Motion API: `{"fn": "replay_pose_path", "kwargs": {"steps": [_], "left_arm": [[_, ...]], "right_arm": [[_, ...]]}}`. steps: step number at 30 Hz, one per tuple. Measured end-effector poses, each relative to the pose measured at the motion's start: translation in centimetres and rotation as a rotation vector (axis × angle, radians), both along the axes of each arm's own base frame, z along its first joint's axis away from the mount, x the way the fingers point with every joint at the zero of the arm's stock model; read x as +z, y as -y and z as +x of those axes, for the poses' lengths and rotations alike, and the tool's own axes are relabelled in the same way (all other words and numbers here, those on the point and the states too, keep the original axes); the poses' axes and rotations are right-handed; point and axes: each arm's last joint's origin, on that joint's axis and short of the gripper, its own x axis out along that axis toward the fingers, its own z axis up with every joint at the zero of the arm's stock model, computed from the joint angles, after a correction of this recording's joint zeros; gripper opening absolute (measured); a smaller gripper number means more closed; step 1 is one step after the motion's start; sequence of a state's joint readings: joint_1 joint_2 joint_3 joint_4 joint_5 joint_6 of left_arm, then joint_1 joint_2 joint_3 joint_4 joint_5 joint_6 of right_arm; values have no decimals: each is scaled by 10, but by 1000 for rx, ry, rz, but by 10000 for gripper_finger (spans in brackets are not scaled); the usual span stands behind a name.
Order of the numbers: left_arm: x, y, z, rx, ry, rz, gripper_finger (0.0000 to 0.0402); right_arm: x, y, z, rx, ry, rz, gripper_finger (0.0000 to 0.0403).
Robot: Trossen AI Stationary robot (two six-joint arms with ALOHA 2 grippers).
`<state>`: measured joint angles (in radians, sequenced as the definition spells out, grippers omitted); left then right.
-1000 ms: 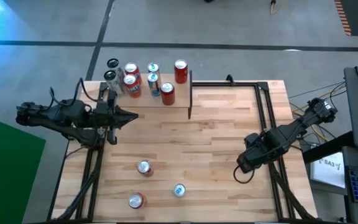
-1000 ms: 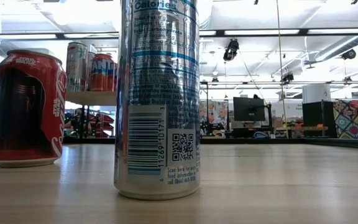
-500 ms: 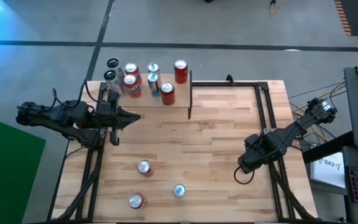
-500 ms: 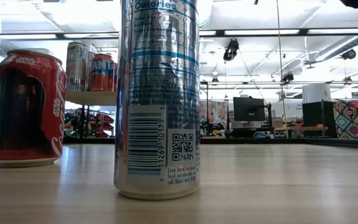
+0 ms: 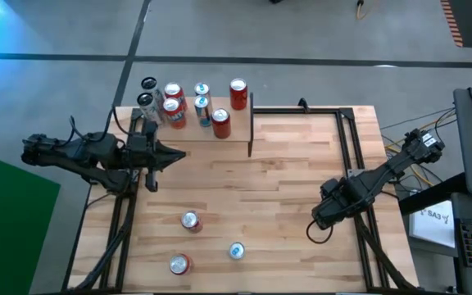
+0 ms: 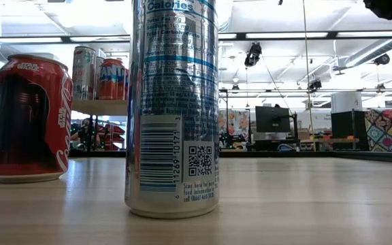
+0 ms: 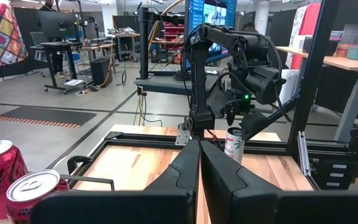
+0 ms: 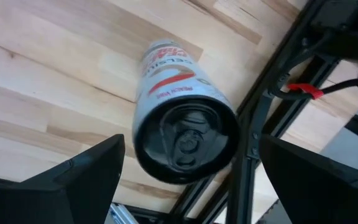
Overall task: Place canned beverage on shelf
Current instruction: Put the white pink soda can on the shelf aligned with the other white pink soda cans
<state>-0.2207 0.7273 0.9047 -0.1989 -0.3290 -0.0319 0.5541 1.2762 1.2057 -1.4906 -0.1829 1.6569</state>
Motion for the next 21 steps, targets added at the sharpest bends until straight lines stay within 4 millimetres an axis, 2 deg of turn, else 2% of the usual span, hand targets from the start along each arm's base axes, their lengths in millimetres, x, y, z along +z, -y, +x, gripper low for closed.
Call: {"fn": "replay_pose_path", "kwargs": {"steps": [8,13,16,21], "left_arm": [[0,0,1,0,-3,1,0],[-1,1,3,0,-11,2,0],[-2,1,4,0,-16,3,0],[-2,1,5,0,-18,4,0]], "right_arm": [[-14,0,1,17,2,3,358],[-32,-2,4,47,44,18,353],[-42,-2,4,44,46,19,328],[-51,-1,2,33,26,24,255]]}}
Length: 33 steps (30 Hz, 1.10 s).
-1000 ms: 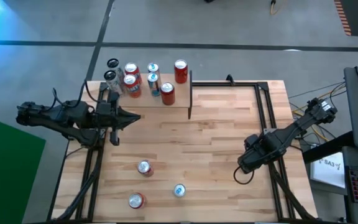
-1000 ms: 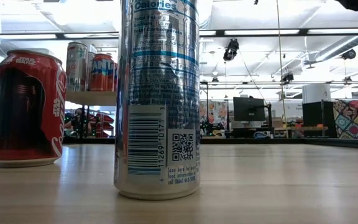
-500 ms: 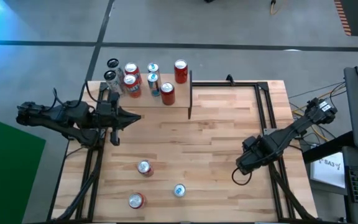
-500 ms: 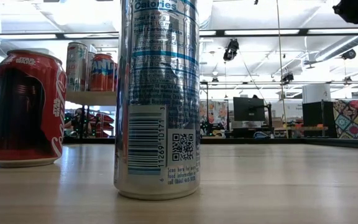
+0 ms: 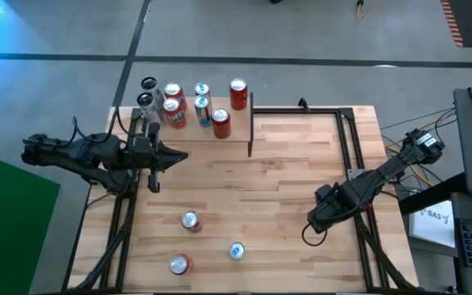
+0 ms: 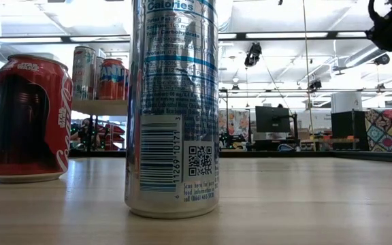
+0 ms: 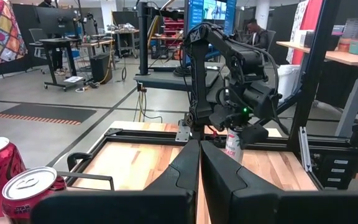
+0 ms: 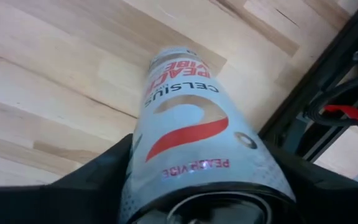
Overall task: Place canned beverage on shelf
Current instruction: Put the white pink soda can on the shelf aligned with the other white pink soda cans
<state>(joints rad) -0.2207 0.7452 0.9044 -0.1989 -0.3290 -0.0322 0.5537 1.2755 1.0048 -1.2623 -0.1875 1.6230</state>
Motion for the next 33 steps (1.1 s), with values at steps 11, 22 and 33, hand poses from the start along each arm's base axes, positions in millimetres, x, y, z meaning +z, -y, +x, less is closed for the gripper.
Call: {"fn": "replay_pose_path", "kwargs": {"steps": [11,22,33], "left_arm": [[-2,1,4,0,-14,3,0],[-12,6,26,0,-70,16,0],[-23,14,53,-71,-96,22,0]], "right_arm": [[14,0,3,-6,30,-48,238],[75,4,18,53,317,-221,238],[112,16,60,340,494,-410,238]]}}
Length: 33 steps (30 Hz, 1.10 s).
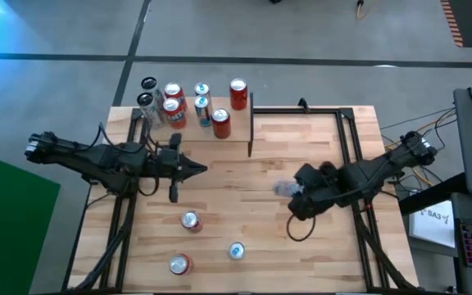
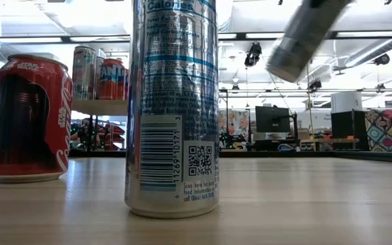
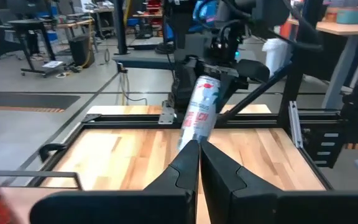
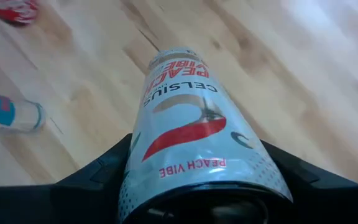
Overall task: Place canned beverage on shelf
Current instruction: Put the white pink soda can on the shelf aligned with the other white pink soda cans
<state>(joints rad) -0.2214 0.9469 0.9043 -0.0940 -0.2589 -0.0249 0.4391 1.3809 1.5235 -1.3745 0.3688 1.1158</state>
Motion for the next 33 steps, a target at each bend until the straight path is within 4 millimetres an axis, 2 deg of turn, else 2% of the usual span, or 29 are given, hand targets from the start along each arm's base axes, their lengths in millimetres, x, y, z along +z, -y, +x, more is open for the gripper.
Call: {"fn": "replay_pose_path", "kwargs": {"steps": [6,14,24,28,33], "left_arm": [[-13,8,22,-94,-39,-21,24],[-37,23,53,-162,-96,-16,119],[-61,30,84,-145,-96,15,242],[-70,30,92,-126,-111,25,269],[-76,26,102,-54,-89,32,284]], "right_arm": [[2,3,29,289,48,-139,238],[4,-1,46,637,77,-374,238],[14,-5,56,787,160,-511,238],[15,-5,57,806,171,-524,238],[15,-5,58,812,169,-532,238]]}}
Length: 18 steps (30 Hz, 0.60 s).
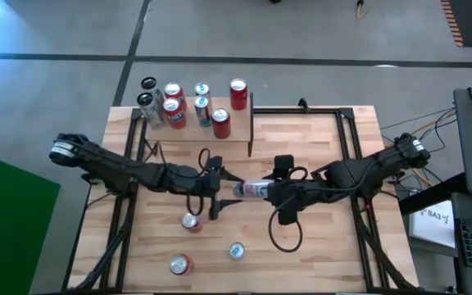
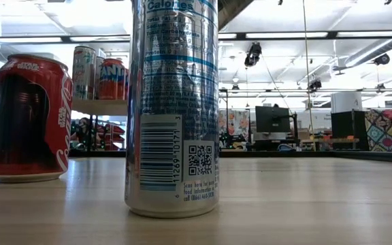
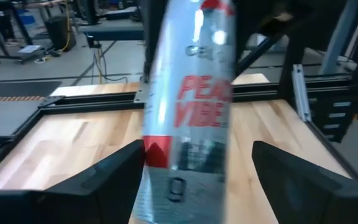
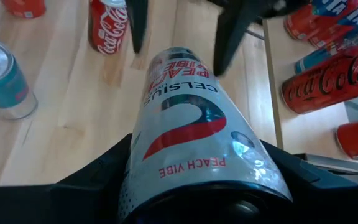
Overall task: Place canned beverage on shelf
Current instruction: Put the white pink soda can on the shelf aligned with the other white pink soda cans
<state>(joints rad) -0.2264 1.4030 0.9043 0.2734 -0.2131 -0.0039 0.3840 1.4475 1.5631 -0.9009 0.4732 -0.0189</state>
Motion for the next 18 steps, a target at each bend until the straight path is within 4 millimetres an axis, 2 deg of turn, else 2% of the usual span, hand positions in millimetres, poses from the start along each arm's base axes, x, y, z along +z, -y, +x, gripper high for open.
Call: {"fn": "replay_pose_path", "kwargs": {"steps": [11,18], "left_arm": [[-15,1,12,-8,-20,-2,282],[-13,0,11,-7,-17,2,239]], "right_arm": [[-9,-6,16,64,8,-59,238],[-11,-7,18,70,4,-71,238]]}}
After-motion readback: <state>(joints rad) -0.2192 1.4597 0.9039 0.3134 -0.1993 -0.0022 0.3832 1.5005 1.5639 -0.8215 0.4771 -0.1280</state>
